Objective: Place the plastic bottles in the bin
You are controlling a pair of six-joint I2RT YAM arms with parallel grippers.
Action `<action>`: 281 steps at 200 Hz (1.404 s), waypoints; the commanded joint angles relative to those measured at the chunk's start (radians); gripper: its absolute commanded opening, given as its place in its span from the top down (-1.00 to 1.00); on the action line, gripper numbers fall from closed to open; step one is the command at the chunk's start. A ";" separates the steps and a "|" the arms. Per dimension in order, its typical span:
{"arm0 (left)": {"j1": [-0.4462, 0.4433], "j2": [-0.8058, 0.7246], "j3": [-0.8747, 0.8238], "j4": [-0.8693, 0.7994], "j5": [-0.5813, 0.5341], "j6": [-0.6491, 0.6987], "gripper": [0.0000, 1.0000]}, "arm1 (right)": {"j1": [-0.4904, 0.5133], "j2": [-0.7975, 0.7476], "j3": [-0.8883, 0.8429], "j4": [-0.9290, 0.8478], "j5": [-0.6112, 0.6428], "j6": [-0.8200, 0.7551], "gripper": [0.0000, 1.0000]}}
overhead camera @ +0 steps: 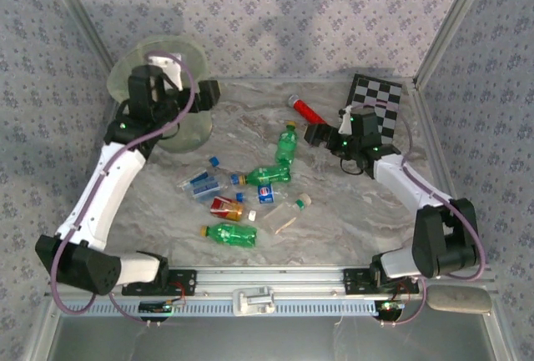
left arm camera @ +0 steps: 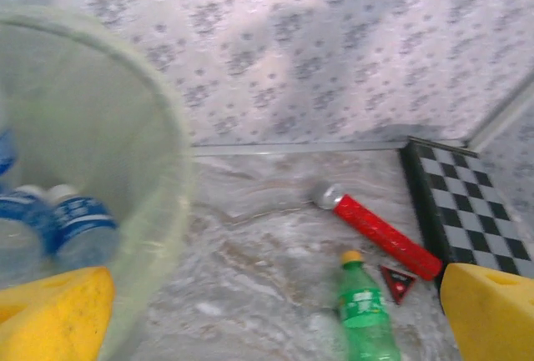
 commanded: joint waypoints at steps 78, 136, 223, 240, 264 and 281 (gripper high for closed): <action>-0.295 -0.008 -0.494 0.520 -0.130 -0.209 -1.00 | 0.127 0.330 0.299 -0.087 0.217 -0.026 -0.91; -0.327 0.024 -0.584 0.518 -0.278 -0.250 -1.00 | 0.148 0.546 0.469 -0.146 0.212 -0.008 -0.81; -0.325 0.016 -0.601 0.441 -0.345 -0.236 -1.00 | 0.170 0.734 0.603 -0.170 0.232 0.016 -0.67; -0.326 0.001 -0.601 0.410 -0.354 -0.235 -1.00 | 0.171 0.756 0.614 -0.169 0.233 0.020 -0.60; -0.326 -0.031 -0.613 0.381 -0.380 -0.235 -1.00 | 0.174 0.776 0.628 -0.163 0.218 0.026 -0.44; -0.325 -0.052 -0.627 0.378 -0.390 -0.238 -1.00 | 0.174 0.778 0.637 -0.168 0.213 0.024 -0.32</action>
